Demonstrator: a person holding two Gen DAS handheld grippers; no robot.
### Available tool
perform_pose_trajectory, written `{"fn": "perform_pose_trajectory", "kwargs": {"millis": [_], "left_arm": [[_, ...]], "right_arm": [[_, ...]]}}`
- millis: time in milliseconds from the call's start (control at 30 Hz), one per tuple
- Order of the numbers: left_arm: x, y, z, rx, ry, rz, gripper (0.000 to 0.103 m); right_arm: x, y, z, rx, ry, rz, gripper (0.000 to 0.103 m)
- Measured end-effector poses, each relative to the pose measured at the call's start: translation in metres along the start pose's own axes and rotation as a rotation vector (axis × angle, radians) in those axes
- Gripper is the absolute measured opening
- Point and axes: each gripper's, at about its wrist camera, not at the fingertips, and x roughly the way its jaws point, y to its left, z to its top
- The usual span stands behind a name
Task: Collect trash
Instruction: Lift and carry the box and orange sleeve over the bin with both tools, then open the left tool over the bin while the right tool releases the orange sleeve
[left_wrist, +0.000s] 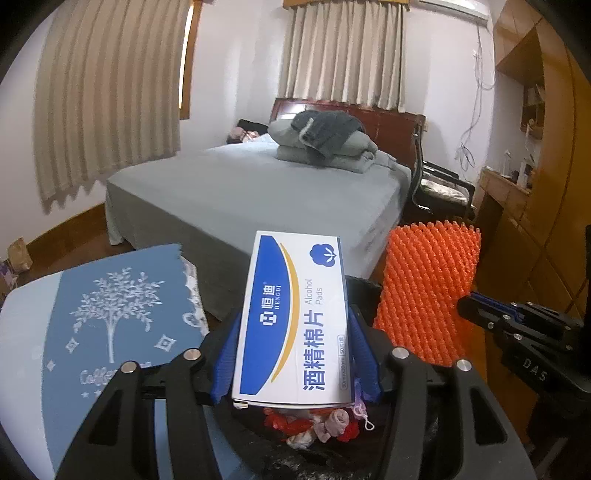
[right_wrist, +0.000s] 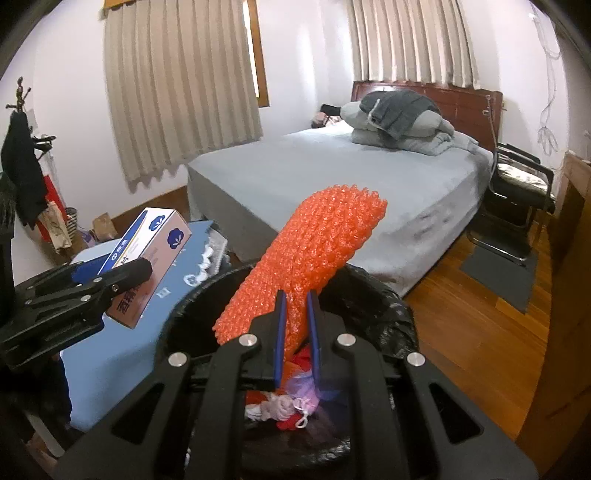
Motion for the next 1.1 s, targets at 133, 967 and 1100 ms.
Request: {"fn": "perform_pose_trajectory", "kwargs": {"millis": [133, 967, 1100], "left_arm": [[0.014, -0.006, -0.005, 0.010, 0.020, -0.023, 0.055], [0.091, -0.030, -0.013, 0.052, 0.123, -0.100, 0.062], [0.087, -0.022, -0.009, 0.039, 0.103, -0.093, 0.076]], "right_arm": [[0.005, -0.010, -0.006, 0.015, 0.018, -0.018, 0.010], [0.070, -0.037, -0.029, 0.041, 0.146, -0.040, 0.023], [0.071, -0.039, -0.029, 0.045, 0.145, -0.048, 0.045]]}}
